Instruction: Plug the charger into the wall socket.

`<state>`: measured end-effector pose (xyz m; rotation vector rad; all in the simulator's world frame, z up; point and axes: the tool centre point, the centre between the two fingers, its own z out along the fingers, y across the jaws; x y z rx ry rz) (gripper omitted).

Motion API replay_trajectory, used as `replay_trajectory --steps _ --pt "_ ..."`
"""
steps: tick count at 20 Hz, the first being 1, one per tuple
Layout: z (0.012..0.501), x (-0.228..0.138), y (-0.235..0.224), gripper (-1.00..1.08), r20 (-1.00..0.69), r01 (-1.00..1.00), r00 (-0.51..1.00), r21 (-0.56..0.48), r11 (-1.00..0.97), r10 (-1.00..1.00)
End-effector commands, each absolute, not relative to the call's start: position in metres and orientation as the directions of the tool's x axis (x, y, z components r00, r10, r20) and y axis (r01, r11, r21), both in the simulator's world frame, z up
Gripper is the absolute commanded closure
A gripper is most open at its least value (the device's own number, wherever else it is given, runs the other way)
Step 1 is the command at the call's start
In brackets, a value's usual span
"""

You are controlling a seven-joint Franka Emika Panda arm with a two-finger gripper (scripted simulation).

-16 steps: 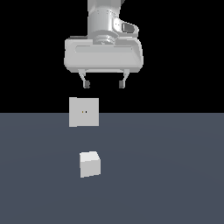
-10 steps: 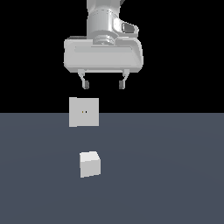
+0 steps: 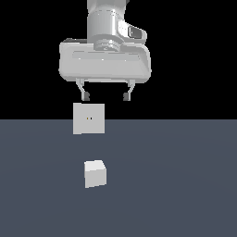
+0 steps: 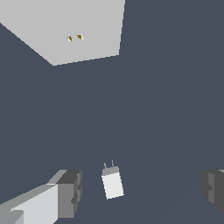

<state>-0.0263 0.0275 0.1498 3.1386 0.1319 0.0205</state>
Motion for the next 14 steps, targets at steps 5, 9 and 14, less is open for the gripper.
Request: replay_trajectory --steps 5,9,14 --pt "0.121 -0.055 0.034 -0.92 0.040 0.161 0.986 -0.001 -0.987 0.161" --pt "0.102 -0.074 0.037 -0.92 0.058 0.212 0.976 -0.002 -0.977 0.212" --pt "0.082 -0.091 0.039 -0.92 0.076 0.261 0.962 -0.001 -0.965 0.260"
